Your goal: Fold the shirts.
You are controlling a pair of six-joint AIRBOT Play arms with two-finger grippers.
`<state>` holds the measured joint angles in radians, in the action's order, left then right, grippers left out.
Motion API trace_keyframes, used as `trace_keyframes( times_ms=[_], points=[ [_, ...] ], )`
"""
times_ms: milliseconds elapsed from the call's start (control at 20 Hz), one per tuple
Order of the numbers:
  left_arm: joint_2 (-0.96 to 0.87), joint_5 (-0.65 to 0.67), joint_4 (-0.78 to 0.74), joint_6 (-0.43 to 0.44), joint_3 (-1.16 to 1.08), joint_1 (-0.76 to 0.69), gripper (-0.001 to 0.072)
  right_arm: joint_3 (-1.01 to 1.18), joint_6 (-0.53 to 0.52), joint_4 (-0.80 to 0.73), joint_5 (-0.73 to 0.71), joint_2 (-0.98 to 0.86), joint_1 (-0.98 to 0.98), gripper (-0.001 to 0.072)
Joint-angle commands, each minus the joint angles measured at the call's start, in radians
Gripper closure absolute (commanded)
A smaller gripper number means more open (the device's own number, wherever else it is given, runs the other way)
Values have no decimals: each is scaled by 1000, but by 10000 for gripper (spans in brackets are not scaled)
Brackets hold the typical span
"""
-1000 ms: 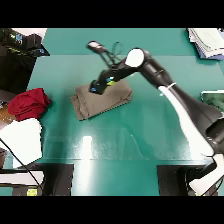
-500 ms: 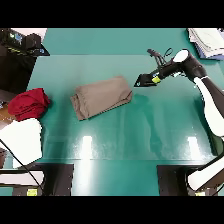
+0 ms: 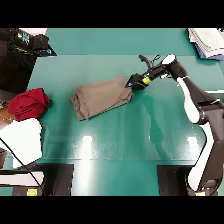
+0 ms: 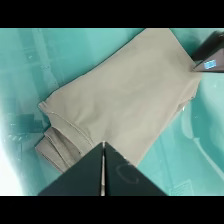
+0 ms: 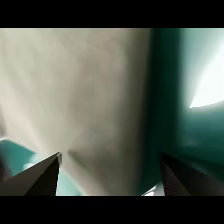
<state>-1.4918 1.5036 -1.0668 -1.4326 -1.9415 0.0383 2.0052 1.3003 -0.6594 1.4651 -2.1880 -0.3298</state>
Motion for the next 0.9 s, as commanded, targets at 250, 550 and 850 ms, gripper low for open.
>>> trace_keyframes(
  times_ms=[250, 550, 850],
  points=[
    [0, 13, 0, -8, 0, -3, 684, 34, 14, 65, -117, -53, -108, 226],
    [0, 66, 1, -10, 0, -4, 684, -14, 0, 53, -206, 61, -34, 691],
    [0, -3, -1, -8, 0, -99, 684, -304, 0, -113, -247, 422, 326, 690]
  ],
)
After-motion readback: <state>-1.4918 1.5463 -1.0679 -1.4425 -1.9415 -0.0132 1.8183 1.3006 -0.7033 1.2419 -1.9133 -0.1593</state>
